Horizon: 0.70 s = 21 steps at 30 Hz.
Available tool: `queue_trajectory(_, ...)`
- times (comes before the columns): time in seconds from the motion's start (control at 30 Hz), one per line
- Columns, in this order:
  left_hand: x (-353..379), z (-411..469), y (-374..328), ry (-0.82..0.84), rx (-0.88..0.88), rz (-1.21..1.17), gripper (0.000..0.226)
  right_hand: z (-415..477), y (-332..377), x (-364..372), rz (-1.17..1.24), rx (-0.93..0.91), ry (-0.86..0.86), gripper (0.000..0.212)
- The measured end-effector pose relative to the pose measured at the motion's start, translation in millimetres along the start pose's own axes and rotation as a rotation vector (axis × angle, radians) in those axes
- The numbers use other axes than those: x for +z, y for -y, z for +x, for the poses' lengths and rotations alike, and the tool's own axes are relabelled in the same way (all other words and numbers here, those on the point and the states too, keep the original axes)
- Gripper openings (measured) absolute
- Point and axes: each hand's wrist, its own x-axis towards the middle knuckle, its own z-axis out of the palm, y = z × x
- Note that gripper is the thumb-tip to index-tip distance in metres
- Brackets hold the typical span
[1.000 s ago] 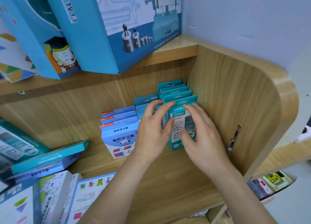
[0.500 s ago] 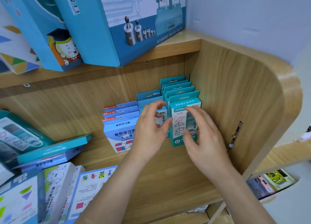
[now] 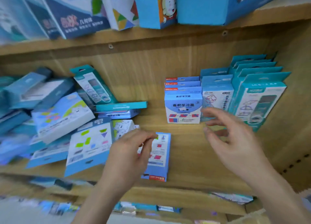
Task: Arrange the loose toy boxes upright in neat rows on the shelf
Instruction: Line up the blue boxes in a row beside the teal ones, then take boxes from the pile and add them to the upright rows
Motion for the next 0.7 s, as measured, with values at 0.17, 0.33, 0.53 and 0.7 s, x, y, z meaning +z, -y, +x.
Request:
queue_trajectory(0.17,-45,-47,27,-0.079,-0.124,0.061,0.019,-20,17,47,0.089,0.023,0.168,0.034)
queue_trajectory(0.33,-84,-91,50,-0.175,-0.215,0.065,0.019,-41,35,82,0.129,0.07,0.256,0.038)
queue_trajectory(0.53,-128,-116,78,-0.17,-0.256,0.178,0.021,-39,63,107,0.095,0.096,0.297,0.037)
queue_trajectory(0.7,-164,-90,102,-0.082,-0.216,0.316,0.037,-4,97,118,-0.011,-0.026,0.306,0.042)
